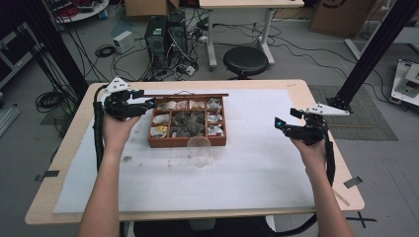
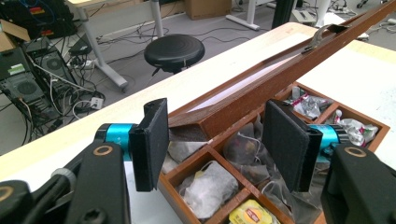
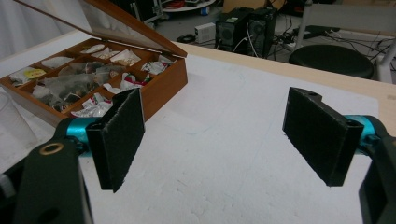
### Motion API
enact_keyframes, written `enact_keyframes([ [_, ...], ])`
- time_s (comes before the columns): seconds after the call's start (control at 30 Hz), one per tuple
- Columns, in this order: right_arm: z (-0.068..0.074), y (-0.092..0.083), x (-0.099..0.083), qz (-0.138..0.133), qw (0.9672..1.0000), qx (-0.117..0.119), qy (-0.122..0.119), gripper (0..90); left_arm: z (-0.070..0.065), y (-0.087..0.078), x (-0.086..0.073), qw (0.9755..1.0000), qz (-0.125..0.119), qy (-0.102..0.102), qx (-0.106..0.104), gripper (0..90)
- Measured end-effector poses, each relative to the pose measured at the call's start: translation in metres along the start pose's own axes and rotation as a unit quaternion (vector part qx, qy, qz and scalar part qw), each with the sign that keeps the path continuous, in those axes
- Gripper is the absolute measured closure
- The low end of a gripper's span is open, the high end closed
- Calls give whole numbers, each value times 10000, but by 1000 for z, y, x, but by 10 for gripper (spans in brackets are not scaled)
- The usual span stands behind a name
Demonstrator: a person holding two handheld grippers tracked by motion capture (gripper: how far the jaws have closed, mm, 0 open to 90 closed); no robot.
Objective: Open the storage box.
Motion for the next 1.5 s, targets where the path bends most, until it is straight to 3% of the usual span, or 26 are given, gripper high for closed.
enact_keyframes([
  [0.37,-1,1,0,15,10000,3,16,214,4,4,6,9998,-171,-132,-34,408],
  [0.77,-2,-3,-1,-8,10000,-30,32,214,8,7,17,9999,-59,-85,17,406],
  [1.5,-3,-4,-2,-3,10000,-41,46,214,9,10,19,9998,-99,-150,26,392],
])
Point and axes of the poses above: each handheld gripper's, and its own axes: y roughly forward along the jaws, x roughly out of its top, z roughly to its left, the point moved 7 cm from there along y, roughly forward along the jaws, and after that the axes turned 6 degrees about -y, right-handed, at the moved point
